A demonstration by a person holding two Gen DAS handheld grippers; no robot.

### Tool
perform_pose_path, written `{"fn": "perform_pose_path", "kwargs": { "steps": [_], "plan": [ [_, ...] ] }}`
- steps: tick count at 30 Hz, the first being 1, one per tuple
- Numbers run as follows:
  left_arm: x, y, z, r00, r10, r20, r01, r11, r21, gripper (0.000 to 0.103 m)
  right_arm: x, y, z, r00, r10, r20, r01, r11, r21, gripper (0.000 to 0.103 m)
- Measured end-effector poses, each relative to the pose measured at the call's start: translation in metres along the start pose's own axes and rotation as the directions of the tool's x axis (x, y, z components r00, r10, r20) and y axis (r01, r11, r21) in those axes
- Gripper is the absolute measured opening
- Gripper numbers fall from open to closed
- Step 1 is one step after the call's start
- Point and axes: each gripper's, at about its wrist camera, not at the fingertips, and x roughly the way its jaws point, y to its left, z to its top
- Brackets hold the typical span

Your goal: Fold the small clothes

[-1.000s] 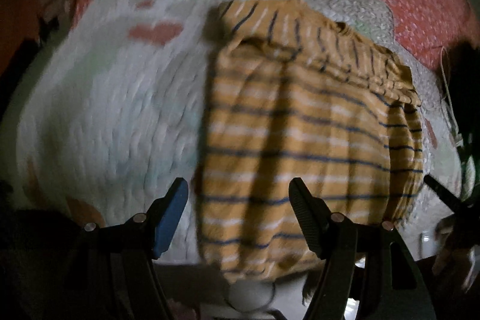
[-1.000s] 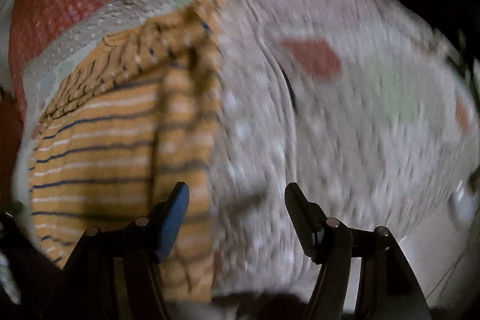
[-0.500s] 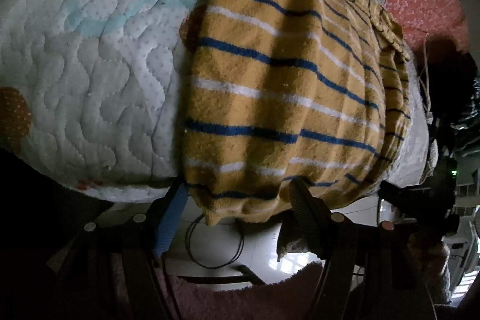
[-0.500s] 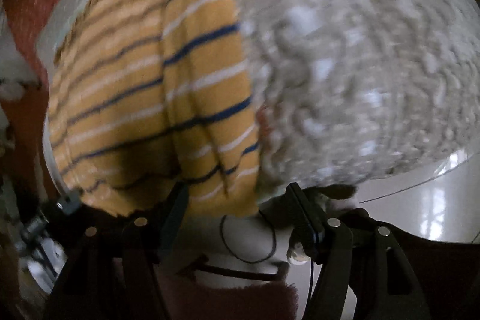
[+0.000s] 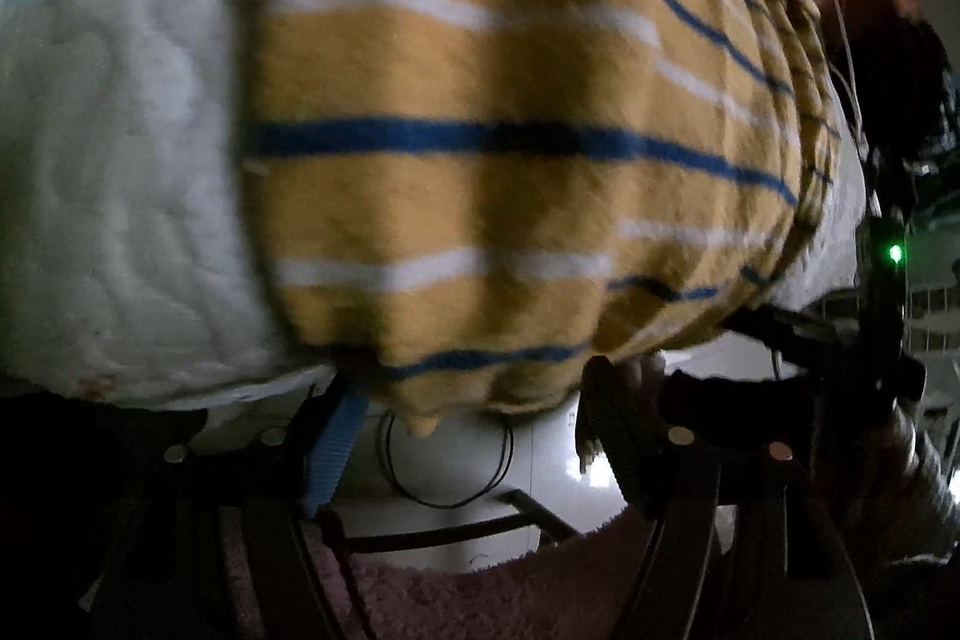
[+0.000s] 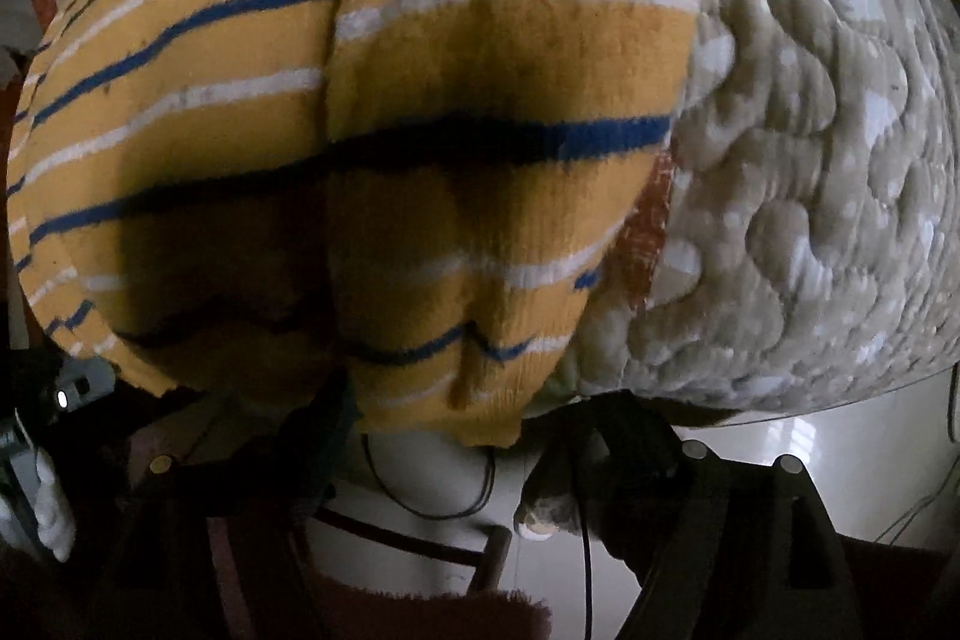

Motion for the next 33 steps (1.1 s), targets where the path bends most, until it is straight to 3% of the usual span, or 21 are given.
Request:
{"fn": "perform_pose_path", "kwargs": {
  "steps": [1, 3, 4, 5, 6, 7, 9, 12, 18, 22, 24, 28, 33],
  "plan": [
    [0.0, -0.001, -0.001, 1.0, -0.01, -0.004, 0.01, 1.0, 0.005, 0.069, -0.001, -0.001, 0.0, 1.0, 0.009, 0.006, -0.009, 1.0, 0.007, 0.084],
    [0.0, -0.001, -0.004, 0.999, -0.036, -0.024, 0.036, 0.999, -0.003, 0.031, -0.006, -0.008, 0.0, 1.0, 0.027, 0.011, -0.028, 0.999, 0.032, 0.072],
    [0.0, 0.003, -0.006, 0.998, -0.048, -0.048, 0.047, 0.999, -0.018, 0.009, -0.014, -0.016, 0.001, 0.999, 0.034, 0.009, -0.034, 0.998, 0.05, 0.05],
    [0.001, 0.005, -0.009, 0.996, -0.058, -0.064, 0.055, 0.998, -0.039, 0.009, -0.018, -0.021, -0.002, 0.998, 0.061, -0.004, -0.061, 0.995, 0.082, 0.021],
    [-0.003, 0.005, -0.012, 0.996, -0.058, -0.061, 0.055, 0.997, -0.046, 0.009, -0.024, -0.025, -0.005, 0.993, 0.12, -0.006, -0.118, 0.987, 0.11, 0.009],
    [-0.011, 0.003, -0.015, 0.995, -0.078, -0.06, 0.075, 0.996, -0.054, 0.009, -0.036, -0.026, -0.009, 0.987, 0.162, 0.008, -0.162, 0.979, 0.126, 0.009],
    [-0.025, -0.001, -0.021, 0.992, -0.12, -0.048, 0.117, 0.991, -0.065, 0.009, -0.055, -0.02, -0.015, 0.985, 0.165, 0.05, -0.169, 0.981, 0.098, 0.008],
    [-0.049, -0.009, -0.028, 0.991, -0.135, -0.012, 0.134, 0.989, -0.055, 0.009, -0.077, -0.014, -0.029, 0.97, 0.227, 0.085, -0.235, 0.967, 0.095, 0.008],
    [-0.111, -0.026, -0.025, 0.977, -0.19, 0.094, 0.188, 0.982, 0.027, 0.009, -0.135, -0.019, -0.03, 0.912, 0.351, 0.214, -0.379, 0.92, 0.104, 0.008],
    [-0.138, -0.025, 0.001, 0.953, -0.249, 0.174, 0.253, 0.967, -0.002, 0.009, -0.168, -0.017, -0.003, 0.86, 0.392, 0.325, -0.437, 0.896, 0.076, 0.008],
    [-0.143, -0.031, 0.021, 0.947, -0.245, 0.206, 0.254, 0.967, -0.018, 0.009, -0.178, -0.012, 0.015, 0.846, 0.397, 0.356, -0.443, 0.894, 0.057, 0.008],
    [-0.154, -0.04, 0.061, 0.94, -0.207, 0.27, 0.221, 0.975, -0.023, 0.009, -0.196, 0.001, 0.066, 0.832, 0.377, 0.408, -0.42, 0.907, 0.02, 0.008],
    [-0.146, -0.051, 0.113, 0.943, -0.148, 0.299, 0.164, 0.986, -0.031, 0.009, -0.193, 0.006, 0.12, 0.83, 0.351, 0.434, -0.393, 0.919, 0.008, 0.008]
  ]
}}
